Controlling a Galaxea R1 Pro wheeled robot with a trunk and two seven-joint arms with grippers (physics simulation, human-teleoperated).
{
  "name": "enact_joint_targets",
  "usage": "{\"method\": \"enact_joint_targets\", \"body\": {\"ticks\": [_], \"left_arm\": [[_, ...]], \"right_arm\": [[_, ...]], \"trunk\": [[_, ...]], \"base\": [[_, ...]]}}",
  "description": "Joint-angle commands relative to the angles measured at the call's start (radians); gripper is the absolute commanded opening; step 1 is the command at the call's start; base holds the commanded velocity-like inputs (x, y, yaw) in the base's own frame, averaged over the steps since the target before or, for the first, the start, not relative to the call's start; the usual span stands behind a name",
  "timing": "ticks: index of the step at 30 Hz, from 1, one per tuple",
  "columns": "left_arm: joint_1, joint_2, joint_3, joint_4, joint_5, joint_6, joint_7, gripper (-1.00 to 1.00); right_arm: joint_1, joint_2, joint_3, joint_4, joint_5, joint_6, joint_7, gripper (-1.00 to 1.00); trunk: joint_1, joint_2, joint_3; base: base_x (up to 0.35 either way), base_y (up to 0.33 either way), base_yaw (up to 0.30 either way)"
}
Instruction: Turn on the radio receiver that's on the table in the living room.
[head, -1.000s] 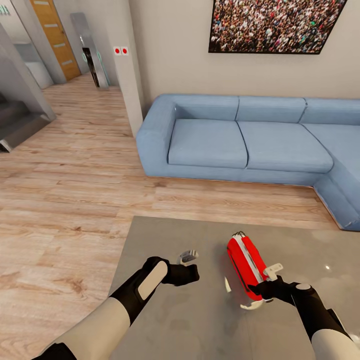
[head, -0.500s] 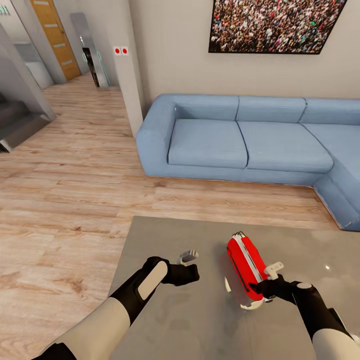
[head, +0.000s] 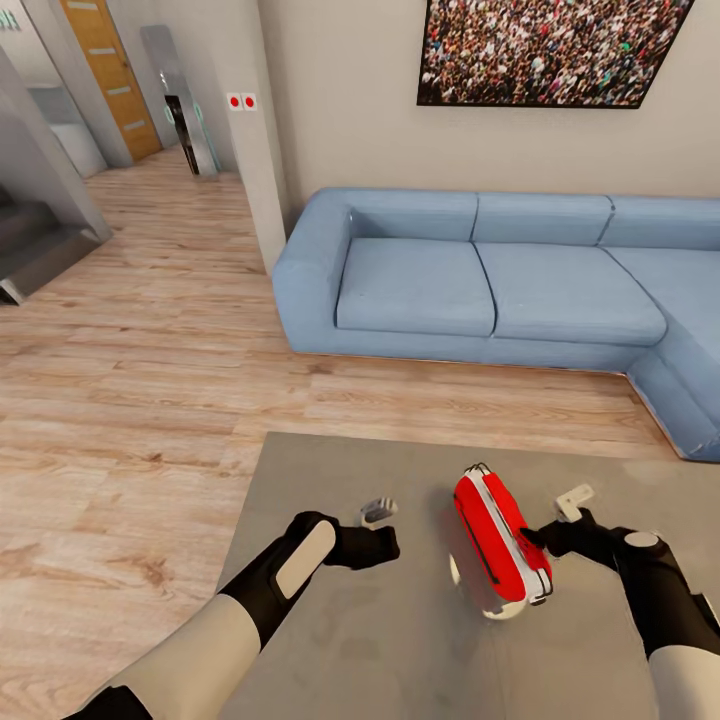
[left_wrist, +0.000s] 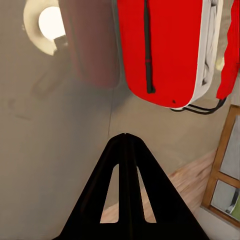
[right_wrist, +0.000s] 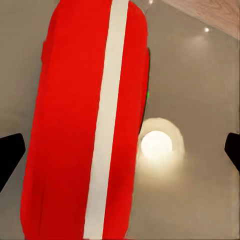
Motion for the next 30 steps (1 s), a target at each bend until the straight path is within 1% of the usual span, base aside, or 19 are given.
{"method": "enact_joint_targets", "body": {"ticks": [1,4,7,9,11,13,14,15,16,17,18,19,22,23,25,26,27,28,30], "left_arm": [[0.0,0.0,0.0,-0.001,0.0,0.0,0.0,-1.0],[0.0,0.0,0.0,-0.003,0.0,0.001,0.0,-1.0],[0.0,0.0,0.0,-0.004,0.0,0.001,0.0,-1.0],[0.0,0.0,0.0,-0.005,0.0,0.001,0.0,-1.0],[0.0,0.0,0.0,-0.005,0.0,0.002,0.0,-1.0],[0.0,0.0,0.001,-0.005,0.0,0.003,0.0,-1.0],[0.0,0.0,0.001,-0.005,0.0,0.003,0.0,-1.0],[0.0,0.0,0.001,-0.005,0.0,0.003,-0.001,-1.0],[0.0,0.0,0.001,-0.005,0.0,0.003,-0.001,-1.0],[0.0,0.0,0.001,-0.006,0.0,0.002,-0.001,-1.0],[0.0,0.0,0.001,-0.006,0.0,0.002,-0.001,-1.0],[0.0,0.0,0.001,-0.006,0.0,0.002,-0.001,-1.0],[0.0,0.0,0.002,-0.011,-0.001,0.001,0.0,-1.0],[0.0,0.0,0.003,-0.015,-0.001,0.001,0.0,-1.0],[0.0,0.0,0.003,-0.042,-0.001,-0.001,0.0,-1.0],[0.0,0.0,0.003,-0.052,-0.001,-0.001,0.0,-1.0],[0.0,0.0,0.002,-0.068,-0.001,-0.001,0.0,-1.0],[0.0,0.0,0.002,-0.076,-0.001,-0.001,0.001,-1.0],[0.001,0.005,0.002,-0.092,-0.001,-0.002,0.003,-1.0]], "right_arm": [[0.0,-0.007,-0.004,-0.029,0.0,0.019,0.025,1.0],[0.0,-0.019,-0.019,-0.088,0.002,0.064,0.075,1.0],[0.0,-0.026,-0.039,-0.177,0.007,0.112,0.15,1.0],[-0.001,-0.028,-0.052,-0.235,0.019,0.144,0.203,1.0],[-0.001,-0.03,-0.068,-0.295,0.047,0.184,0.258,1.0],[-0.001,-0.031,-0.102,-0.377,0.106,0.236,0.341,1.0],[-0.001,-0.031,-0.113,-0.398,0.123,0.245,0.364,1.0],[-0.001,-0.031,-0.135,-0.439,0.158,0.259,0.413,1.0],[-0.001,-0.031,-0.147,-0.459,0.176,0.264,0.439,1.0],[-0.001,-0.031,-0.173,-0.497,0.211,0.271,0.487,1.0],[-0.001,-0.031,-0.186,-0.514,0.227,0.274,0.507,1.0],[-0.001,-0.031,-0.211,-0.542,0.257,0.277,0.536,1.0],[-0.001,-0.031,-0.253,-0.576,0.313,0.28,0.57,1.0],[-0.001,-0.032,-0.259,-0.579,0.322,0.279,0.573,1.0],[-0.001,-0.032,-0.291,-0.586,0.361,0.275,0.581,1.0],[-0.001,-0.032,-0.302,-0.587,0.372,0.273,0.582,1.0],[-0.001,-0.032,-0.325,-0.588,0.395,0.267,0.584,1.0],[-0.001,-0.032,-0.338,-0.589,0.407,0.262,0.584,1.0],[-0.001,-0.032,-0.393,-0.589,0.459,0.223,0.585,1.0]], "trunk": [[0.0,0.0,0.0],[0.0,0.0,0.0],[0.0,0.0,0.0],[0.0,0.0,0.0],[0.0,0.0,0.0],[0.0,0.0,0.0],[0.0,0.0,0.0],[0.0,0.0,0.0],[0.0,0.0,0.0],[0.0,0.0,0.0],[0.0,0.0,0.0],[0.0,0.0,0.0],[0.0,0.0,0.0],[0.0,0.0,0.0],[0.0,0.0,0.0],[0.0,0.0,0.0],[0.0,0.0,0.0],[0.0,0.0,0.0],[0.0,0.0,0.0]], "base": [[0.0,0.0,0.0],[0.0,0.0,0.0],[0.0,0.0,0.0],[0.0,0.0,0.0],[0.0,0.0,0.0],[0.0,0.0,0.0],[0.0,0.0,0.0],[0.0,0.0,0.0],[0.0,0.0,0.0],[0.0,0.0,0.0],[0.0,0.0,0.0],[0.0,0.0,0.0],[0.0,0.0,0.0],[0.0,0.0,0.0],[0.0,0.0,0.0],[0.0,0.0,0.0],[0.0,0.0,0.0],[0.0,0.0,0.0],[0.0,0.0,0.0]]}}
